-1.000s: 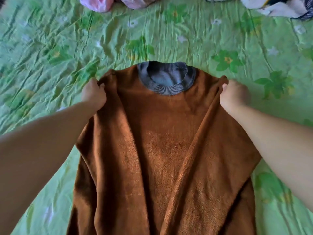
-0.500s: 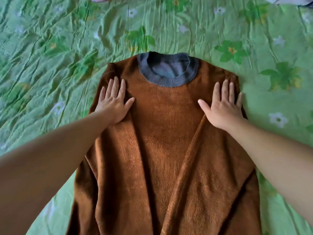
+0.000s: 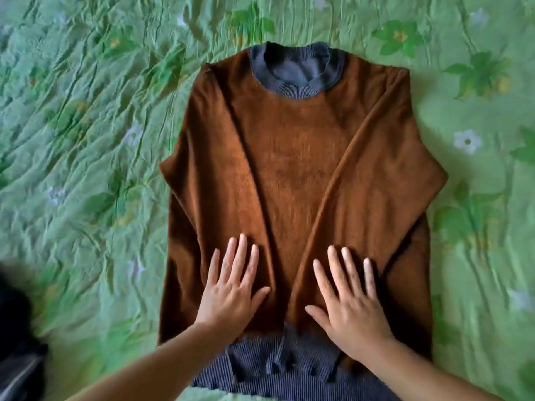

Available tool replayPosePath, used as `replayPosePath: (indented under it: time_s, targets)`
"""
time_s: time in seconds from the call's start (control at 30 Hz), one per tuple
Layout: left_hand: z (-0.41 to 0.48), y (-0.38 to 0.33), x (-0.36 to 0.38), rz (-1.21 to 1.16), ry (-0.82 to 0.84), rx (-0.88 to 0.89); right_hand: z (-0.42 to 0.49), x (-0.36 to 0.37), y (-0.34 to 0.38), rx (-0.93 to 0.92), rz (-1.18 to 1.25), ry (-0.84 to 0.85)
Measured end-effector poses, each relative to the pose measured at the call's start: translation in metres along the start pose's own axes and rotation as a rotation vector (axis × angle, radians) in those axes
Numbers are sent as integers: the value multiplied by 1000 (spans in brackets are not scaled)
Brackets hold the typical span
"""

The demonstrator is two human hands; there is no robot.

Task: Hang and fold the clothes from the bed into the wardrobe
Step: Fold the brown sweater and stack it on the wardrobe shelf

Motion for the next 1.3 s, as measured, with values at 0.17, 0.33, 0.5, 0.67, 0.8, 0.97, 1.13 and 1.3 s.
replayPosePath:
  time_s: [0.17, 0.33, 0.5, 0.67, 0.8, 0.97, 1.13, 1.3]
  targets:
    - [-87, -22, 37, 118, 85, 228, -59, 19, 39, -158, -54, 135]
    - [-127, -17, 50, 213, 128, 308, -99, 25, 47, -222, -126, 244]
    - [-128, -3, 41, 222, 50, 359, -101, 12, 45, -247, -179, 166]
    - [-117, 9, -2, 7, 40, 387, -90, -27, 36, -308, -34, 133]
    - [-58, 27, -92, -146, 201, 326, -38, -104, -4, -176, 315, 400]
    - [64, 52, -242, 260, -137, -28, 76, -240, -66, 87, -200, 105]
    - [92, 20, -229, 230, -145, -12, 101, -272, -60, 255, -354, -167]
    - [47, 32, -99, 326, 201, 82, 44, -129, -25, 61, -211, 283]
Point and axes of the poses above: each hand's wrist, its own z-axis towards the middle knuckle, its own x-axis out of the palm, y = z × x, the point moved 4 cm from there along z, towards the middle knuckle, and after that the axes turned 11 degrees about y, right-handed, at the moved point
